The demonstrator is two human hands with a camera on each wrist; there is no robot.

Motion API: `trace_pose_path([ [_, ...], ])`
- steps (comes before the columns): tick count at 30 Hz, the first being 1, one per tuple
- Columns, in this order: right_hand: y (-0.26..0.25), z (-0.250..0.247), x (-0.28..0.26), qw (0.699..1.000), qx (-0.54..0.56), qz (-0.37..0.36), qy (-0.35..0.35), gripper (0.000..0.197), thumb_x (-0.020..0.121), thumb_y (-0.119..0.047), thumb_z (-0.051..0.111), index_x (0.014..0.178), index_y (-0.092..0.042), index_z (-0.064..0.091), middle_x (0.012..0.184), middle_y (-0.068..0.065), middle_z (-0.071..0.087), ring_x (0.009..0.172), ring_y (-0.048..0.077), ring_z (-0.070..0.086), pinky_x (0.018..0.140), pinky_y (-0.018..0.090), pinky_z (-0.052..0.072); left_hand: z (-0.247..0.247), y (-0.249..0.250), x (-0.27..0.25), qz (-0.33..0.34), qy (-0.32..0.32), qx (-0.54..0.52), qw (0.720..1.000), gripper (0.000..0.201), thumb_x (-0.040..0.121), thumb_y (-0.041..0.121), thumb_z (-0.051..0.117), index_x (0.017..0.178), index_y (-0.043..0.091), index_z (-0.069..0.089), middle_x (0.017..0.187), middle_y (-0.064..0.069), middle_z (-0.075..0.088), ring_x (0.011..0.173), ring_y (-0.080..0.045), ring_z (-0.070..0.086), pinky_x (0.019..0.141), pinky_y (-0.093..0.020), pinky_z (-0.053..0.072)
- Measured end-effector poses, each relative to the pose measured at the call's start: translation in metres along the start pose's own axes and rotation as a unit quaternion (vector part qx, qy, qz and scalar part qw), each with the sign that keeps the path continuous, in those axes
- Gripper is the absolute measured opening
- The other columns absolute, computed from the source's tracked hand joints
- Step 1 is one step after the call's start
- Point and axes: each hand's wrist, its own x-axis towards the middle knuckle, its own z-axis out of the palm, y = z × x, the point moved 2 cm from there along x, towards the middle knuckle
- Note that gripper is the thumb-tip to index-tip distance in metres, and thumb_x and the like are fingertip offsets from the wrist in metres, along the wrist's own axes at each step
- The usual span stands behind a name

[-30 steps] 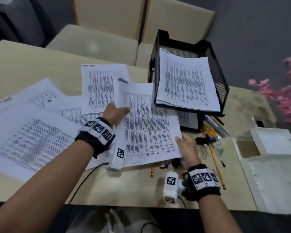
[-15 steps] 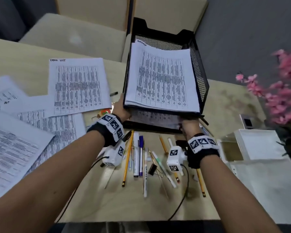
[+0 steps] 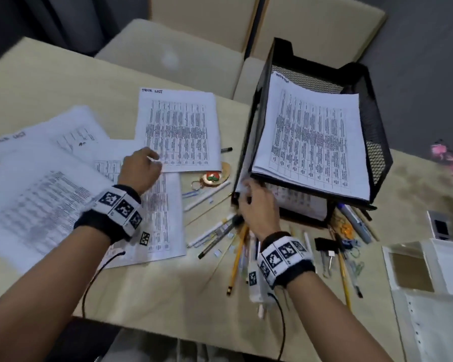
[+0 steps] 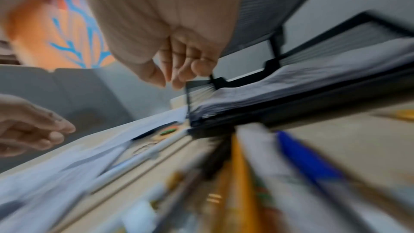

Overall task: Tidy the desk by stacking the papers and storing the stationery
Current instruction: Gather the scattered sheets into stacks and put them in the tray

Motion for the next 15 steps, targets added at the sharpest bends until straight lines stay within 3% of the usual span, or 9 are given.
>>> trace_pose_path([
  [2, -0.039, 0.021, 0.014, 0.994, -0.015, -0.095, -0.042, 0.025, 0.092, -0.012, 0.046, 0.117, -0.008, 0.053, 0.11, 0.012, 0.06, 0.095, 0.023, 0.055, 0.076, 0.026, 0.042, -0.03, -0.044, 0.006, -0.09, 0.041, 0.015, 0.995, 0.036, 0.087, 0.007, 0.051, 0.122, 0.001, 0.054, 0.125, -0.026, 0.054, 0.116, -0.038, 0.051, 0.097, -0.038, 0.04],
  [4, -0.069, 0.043, 0.033, 0.983, -0.076, -0.144, -0.081, 0.034, 0.09, -0.009, 0.046, 0.124, -0.007, 0.049, 0.125, 0.013, 0.054, 0.115, 0.029, 0.049, 0.09, 0.036, 0.042, -0.056, -0.085, 0.004, -0.194, 0.06, 0.042, 0.978, 0.048, 0.087, 0.006, 0.05, 0.133, 0.002, 0.04, 0.141, -0.027, 0.032, 0.129, -0.041, 0.034, 0.103, -0.047, 0.035],
  [7, -0.102, 0.073, 0.064, 0.952, -0.207, -0.197, -0.109, 0.052, 0.086, -0.002, 0.045, 0.137, -0.008, 0.036, 0.146, 0.015, 0.036, 0.138, 0.031, 0.027, 0.11, 0.042, 0.026, -0.087, -0.131, -0.008, -0.317, 0.09, 0.04, 0.943, 0.066, 0.089, 0.017, 0.057, 0.144, 0.007, 0.021, 0.152, -0.023, 0.008, 0.14, -0.041, 0.012, 0.111, -0.051, 0.022],
  [10, -0.118, 0.096, 0.086, 0.924, -0.291, -0.209, -0.131, 0.071, 0.082, 0.005, 0.05, 0.144, -0.011, 0.021, 0.155, 0.015, 0.017, 0.145, 0.034, 0.01, 0.117, 0.049, 0.012, -0.109, -0.168, -0.023, -0.419, 0.111, -0.019, 0.901, 0.101, 0.083, 0.034, 0.068, 0.151, 0.006, -0.001, 0.157, -0.022, -0.006, 0.145, -0.039, -0.002, 0.117, -0.051, 0.007],
  [13, -0.124, 0.107, 0.093, 0.922, -0.277, -0.226, -0.151, 0.072, 0.08, 0.013, 0.046, 0.143, -0.012, 0.023, 0.149, 0.016, 0.03, 0.136, 0.034, 0.031, 0.112, 0.051, 0.026, -0.113, -0.187, -0.036, -0.479, 0.092, -0.032, 0.872, 0.118, 0.075, 0.053, 0.068, 0.149, -0.002, -0.006, 0.156, -0.026, -0.005, 0.145, -0.041, 0.002, 0.116, -0.052, 0.007],
  [15, -0.123, 0.107, 0.094, 0.928, -0.254, -0.229, -0.149, 0.067, 0.081, 0.015, 0.043, 0.142, -0.01, 0.028, 0.146, 0.015, 0.037, 0.13, 0.033, 0.041, 0.107, 0.048, 0.036, -0.111, -0.191, -0.034, -0.473, 0.103, -0.043, 0.874, 0.109, 0.075, 0.048, 0.071, 0.147, -0.002, 0.007, 0.153, -0.024, 0.006, 0.14, -0.042, 0.015, 0.112, -0.051, 0.019],
])
